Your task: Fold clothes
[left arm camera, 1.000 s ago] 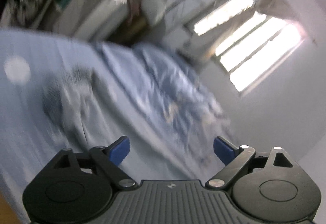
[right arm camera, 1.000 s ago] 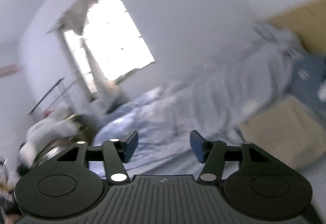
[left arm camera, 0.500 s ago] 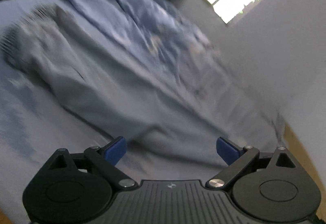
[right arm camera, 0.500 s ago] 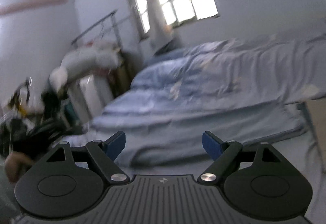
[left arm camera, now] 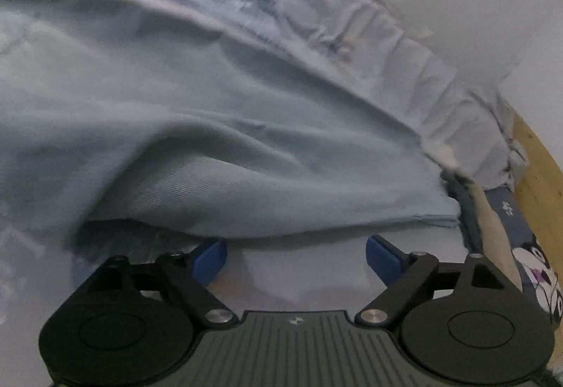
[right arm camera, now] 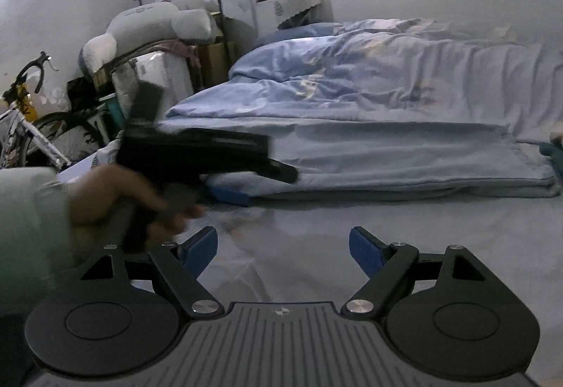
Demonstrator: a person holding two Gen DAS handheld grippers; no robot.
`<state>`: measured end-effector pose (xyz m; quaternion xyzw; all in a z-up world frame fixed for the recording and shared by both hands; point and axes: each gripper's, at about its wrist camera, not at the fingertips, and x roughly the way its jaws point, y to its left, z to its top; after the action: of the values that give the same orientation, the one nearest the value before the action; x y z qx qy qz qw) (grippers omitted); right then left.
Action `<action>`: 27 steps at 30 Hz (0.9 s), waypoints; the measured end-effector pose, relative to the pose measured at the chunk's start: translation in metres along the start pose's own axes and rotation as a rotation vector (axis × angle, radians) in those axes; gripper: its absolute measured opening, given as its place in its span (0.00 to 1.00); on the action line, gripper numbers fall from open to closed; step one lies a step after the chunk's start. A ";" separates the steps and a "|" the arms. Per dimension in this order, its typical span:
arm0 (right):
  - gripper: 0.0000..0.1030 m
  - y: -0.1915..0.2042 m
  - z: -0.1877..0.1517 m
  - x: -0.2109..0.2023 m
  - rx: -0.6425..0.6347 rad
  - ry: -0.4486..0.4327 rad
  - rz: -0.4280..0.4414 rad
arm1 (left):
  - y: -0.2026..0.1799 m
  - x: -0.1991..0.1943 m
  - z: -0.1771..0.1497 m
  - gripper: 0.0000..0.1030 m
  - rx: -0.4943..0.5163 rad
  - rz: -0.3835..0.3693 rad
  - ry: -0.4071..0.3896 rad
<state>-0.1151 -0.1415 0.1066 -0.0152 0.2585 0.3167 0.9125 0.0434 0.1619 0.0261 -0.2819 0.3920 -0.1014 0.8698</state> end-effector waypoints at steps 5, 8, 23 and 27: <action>0.82 0.000 -0.006 0.032 -0.044 0.041 0.031 | -0.001 -0.016 0.022 0.74 -0.016 -0.042 -0.116; 0.82 0.000 -0.004 0.058 -0.064 0.063 0.095 | 0.003 -0.027 0.037 0.74 -0.046 -0.073 -0.172; 0.82 0.011 0.026 0.202 -0.280 0.003 0.385 | 0.028 -0.035 0.060 0.74 -0.146 -0.185 -0.090; 0.82 0.016 0.030 0.230 -0.310 0.024 0.436 | 0.032 -0.038 0.063 0.74 -0.157 -0.206 -0.087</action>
<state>0.0425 0.0085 0.0240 -0.1026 0.2146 0.5413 0.8065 0.0628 0.2288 0.0655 -0.3919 0.3297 -0.1467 0.8463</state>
